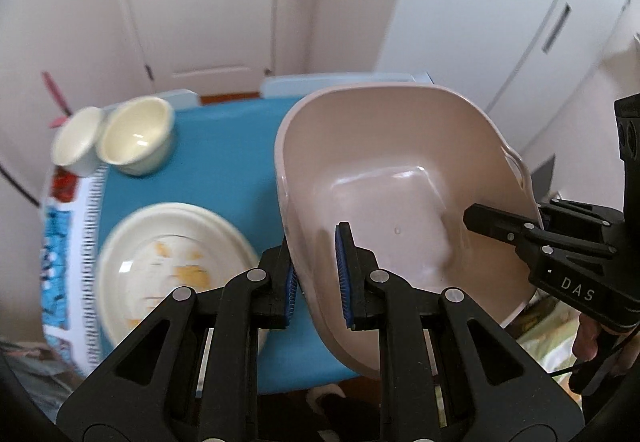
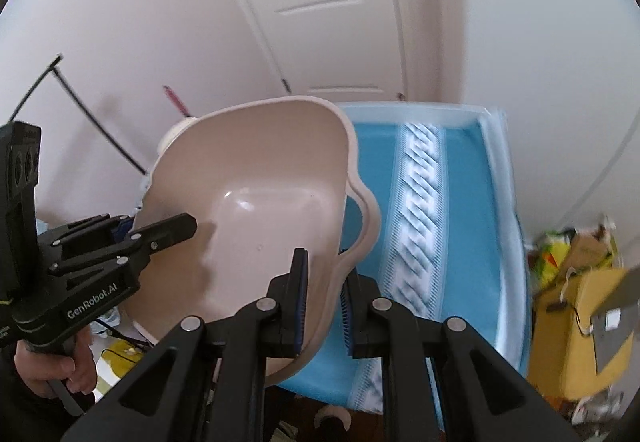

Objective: Organize plates and bowls
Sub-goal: 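Lift the taupe dish with both grippers and lower it onto the open cloth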

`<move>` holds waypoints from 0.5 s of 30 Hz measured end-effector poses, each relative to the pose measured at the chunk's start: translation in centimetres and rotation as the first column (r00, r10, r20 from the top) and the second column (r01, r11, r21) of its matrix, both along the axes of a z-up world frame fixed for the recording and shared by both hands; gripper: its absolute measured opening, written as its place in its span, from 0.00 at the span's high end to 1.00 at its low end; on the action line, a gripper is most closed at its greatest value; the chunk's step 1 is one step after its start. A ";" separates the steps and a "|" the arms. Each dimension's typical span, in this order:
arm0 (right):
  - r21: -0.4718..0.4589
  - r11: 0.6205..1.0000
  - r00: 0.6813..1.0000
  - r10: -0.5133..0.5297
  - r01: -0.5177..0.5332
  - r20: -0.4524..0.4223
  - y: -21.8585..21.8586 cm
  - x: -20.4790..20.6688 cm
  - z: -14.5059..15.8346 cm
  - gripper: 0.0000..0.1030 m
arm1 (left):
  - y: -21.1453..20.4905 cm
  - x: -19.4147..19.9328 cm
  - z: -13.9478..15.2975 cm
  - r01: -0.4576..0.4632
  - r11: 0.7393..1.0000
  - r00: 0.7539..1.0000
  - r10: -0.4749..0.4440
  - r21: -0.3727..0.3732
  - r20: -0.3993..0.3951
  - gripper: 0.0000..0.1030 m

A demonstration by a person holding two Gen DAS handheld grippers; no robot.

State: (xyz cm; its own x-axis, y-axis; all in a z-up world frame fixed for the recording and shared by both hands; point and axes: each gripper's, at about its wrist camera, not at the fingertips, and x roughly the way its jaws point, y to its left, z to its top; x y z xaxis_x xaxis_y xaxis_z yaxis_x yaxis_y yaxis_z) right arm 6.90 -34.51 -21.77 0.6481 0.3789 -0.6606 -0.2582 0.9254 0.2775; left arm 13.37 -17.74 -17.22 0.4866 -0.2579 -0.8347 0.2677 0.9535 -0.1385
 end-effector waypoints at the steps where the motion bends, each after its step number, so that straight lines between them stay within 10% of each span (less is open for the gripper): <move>1: 0.000 1.000 1.000 -0.017 0.017 -0.013 -0.7 0.1 -0.5 0.86 | -0.8 0.3 -0.6 0.012 1.000 1.000 -0.012 0.002 -0.014 0.87; 15: -0.010 0.993 0.983 -0.114 0.114 -0.143 -5.8 3.0 -9.4 0.86 | -6.3 3.6 -10.5 0.116 0.992 0.981 -0.108 0.040 -0.162 0.86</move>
State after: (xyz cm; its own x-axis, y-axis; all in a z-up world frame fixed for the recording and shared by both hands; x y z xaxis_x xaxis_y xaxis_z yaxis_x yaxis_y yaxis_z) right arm 9.92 -40.28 -31.20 0.5857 0.3069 -0.7502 -0.1084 0.9469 0.3027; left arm 16.97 -24.09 -27.69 0.3170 -0.2602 -0.9120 0.3518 0.9253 -0.1418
